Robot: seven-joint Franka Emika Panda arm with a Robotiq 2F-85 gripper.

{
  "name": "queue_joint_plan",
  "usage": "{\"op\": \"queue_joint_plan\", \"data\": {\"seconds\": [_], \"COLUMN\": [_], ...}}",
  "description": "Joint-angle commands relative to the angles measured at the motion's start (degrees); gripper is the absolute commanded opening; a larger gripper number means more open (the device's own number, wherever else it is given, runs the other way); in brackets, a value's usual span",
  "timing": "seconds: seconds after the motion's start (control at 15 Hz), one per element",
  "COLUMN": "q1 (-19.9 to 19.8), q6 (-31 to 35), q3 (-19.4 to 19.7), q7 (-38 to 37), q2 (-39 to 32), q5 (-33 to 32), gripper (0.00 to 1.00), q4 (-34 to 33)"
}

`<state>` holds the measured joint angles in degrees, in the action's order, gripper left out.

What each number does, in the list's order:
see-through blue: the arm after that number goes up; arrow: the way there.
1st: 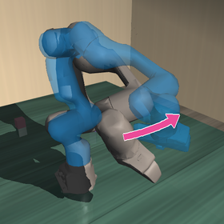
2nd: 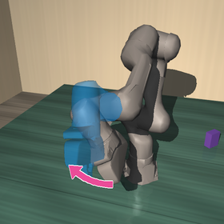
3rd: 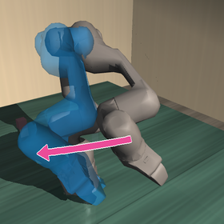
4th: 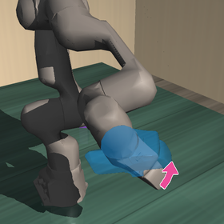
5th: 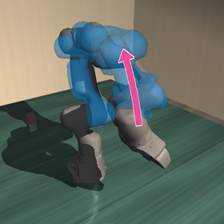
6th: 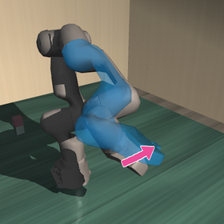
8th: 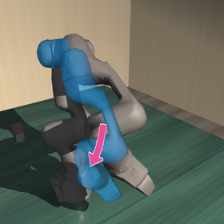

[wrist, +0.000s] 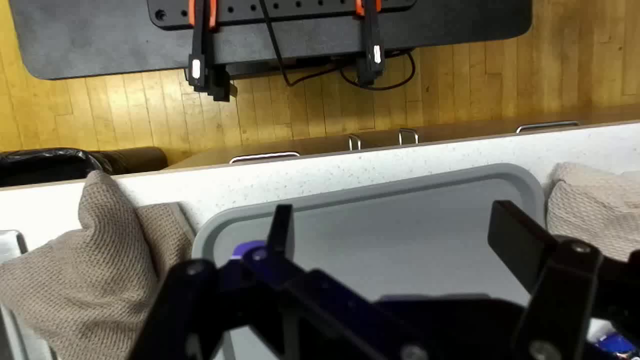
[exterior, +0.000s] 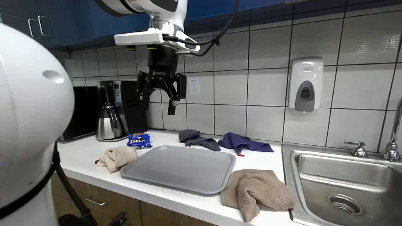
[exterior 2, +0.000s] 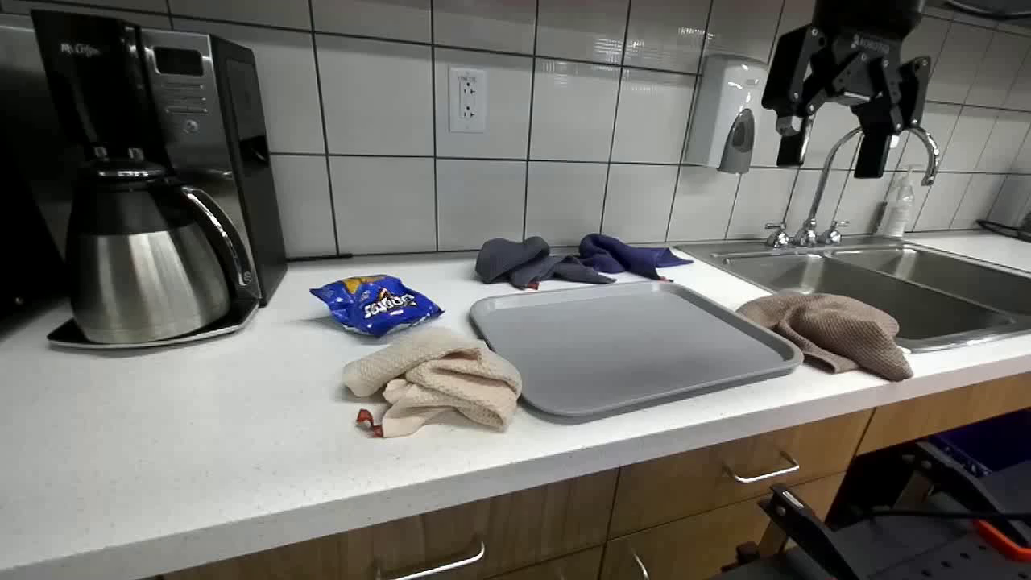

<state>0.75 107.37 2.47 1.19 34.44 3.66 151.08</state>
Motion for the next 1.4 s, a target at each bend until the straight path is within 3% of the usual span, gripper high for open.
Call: {"op": "queue_joint_plan", "data": {"seconds": [0.0,0.27,0.67,1.33], "q1": [-0.5,-0.5,-1.8,-6.0], "q6": [-0.1,-0.1,0.6,7.8], "q3": [-0.4,-0.4,0.0,5.6], "q7": [0.2,0.2,1.6,5.5], "q2": [0.0,-0.1,-0.4,-6.1], "q5": [0.2,0.2,-4.8,-11.4], "gripper": [1.00,1.00,1.00,1.00], "q4": [-0.1,-0.1,0.4,-0.3]}}
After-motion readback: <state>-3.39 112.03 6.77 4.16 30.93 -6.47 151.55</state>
